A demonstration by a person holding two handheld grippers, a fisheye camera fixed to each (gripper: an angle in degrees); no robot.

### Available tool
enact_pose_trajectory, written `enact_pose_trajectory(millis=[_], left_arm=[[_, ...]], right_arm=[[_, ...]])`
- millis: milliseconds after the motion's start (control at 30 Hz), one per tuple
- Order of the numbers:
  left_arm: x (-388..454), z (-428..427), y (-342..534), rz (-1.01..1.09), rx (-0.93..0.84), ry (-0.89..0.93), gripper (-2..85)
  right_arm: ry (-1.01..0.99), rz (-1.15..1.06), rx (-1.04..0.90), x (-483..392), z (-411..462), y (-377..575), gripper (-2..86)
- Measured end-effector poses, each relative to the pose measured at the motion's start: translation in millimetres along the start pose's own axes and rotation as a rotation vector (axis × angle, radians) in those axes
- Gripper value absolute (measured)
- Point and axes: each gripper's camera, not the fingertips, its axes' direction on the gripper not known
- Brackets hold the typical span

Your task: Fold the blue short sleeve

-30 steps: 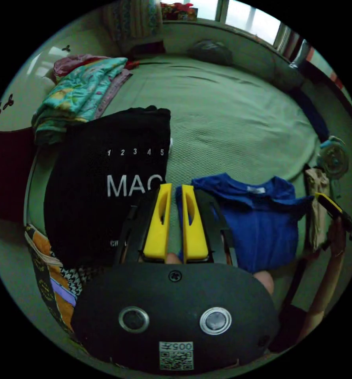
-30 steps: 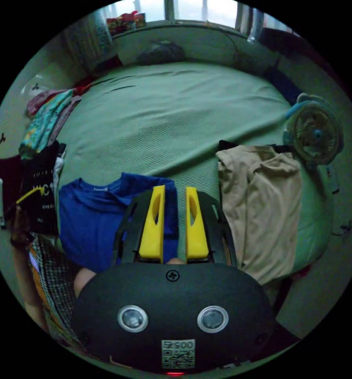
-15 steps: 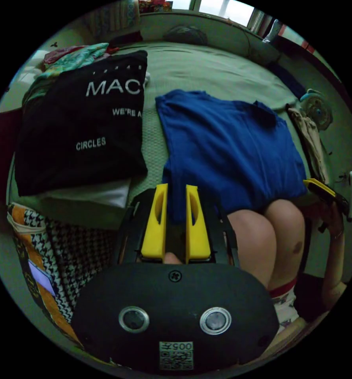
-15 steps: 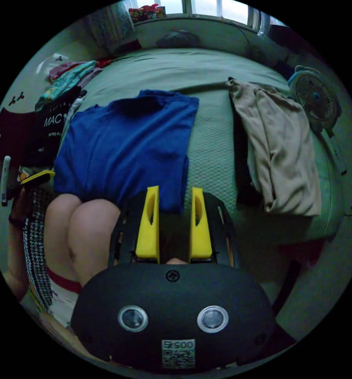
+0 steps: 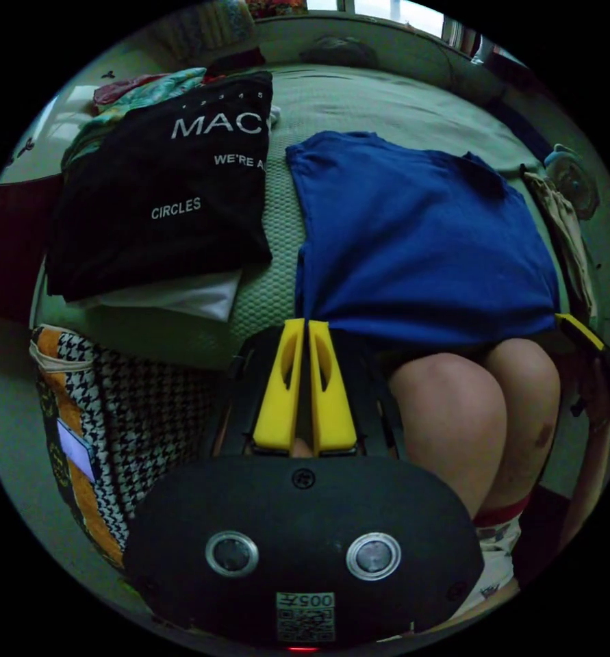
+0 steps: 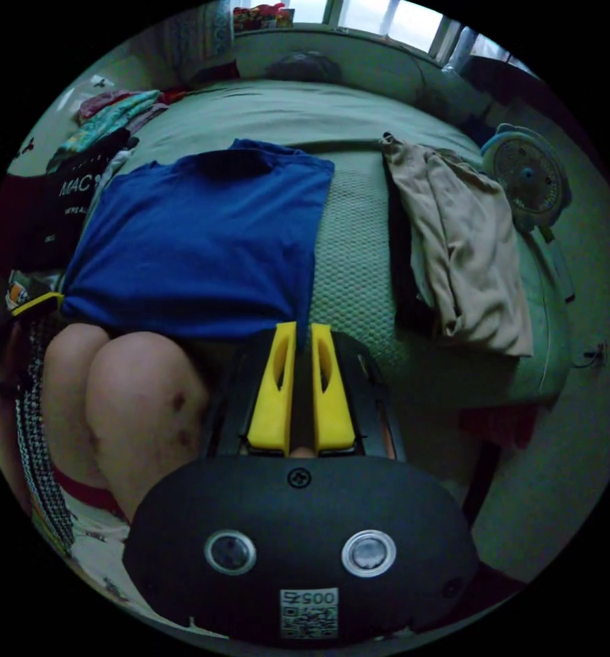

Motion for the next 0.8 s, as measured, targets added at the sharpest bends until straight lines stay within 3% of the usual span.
enact_pose_trajectory(millis=[300, 667, 800], left_arm=[[69.0, -3.6, -43.4, 0.024, 0.148, 0.024, 4.2], [143.6, 56.5, -114.4, -0.008, 0.089, 0.068, 0.2], [174.6, 60.3, -110.3, 0.014, 0.121, 0.06, -0.4]], right_arm=[[-0.07, -0.085, 0.147, -32.7, -1.7, -83.0, 4.6], [-0.045, -0.039, -0.016, -56.7, 103.6, -225.0, 4.4], [-0.14, 0.055, -0.109, -39.7, 122.6, -250.5, 4.2]])
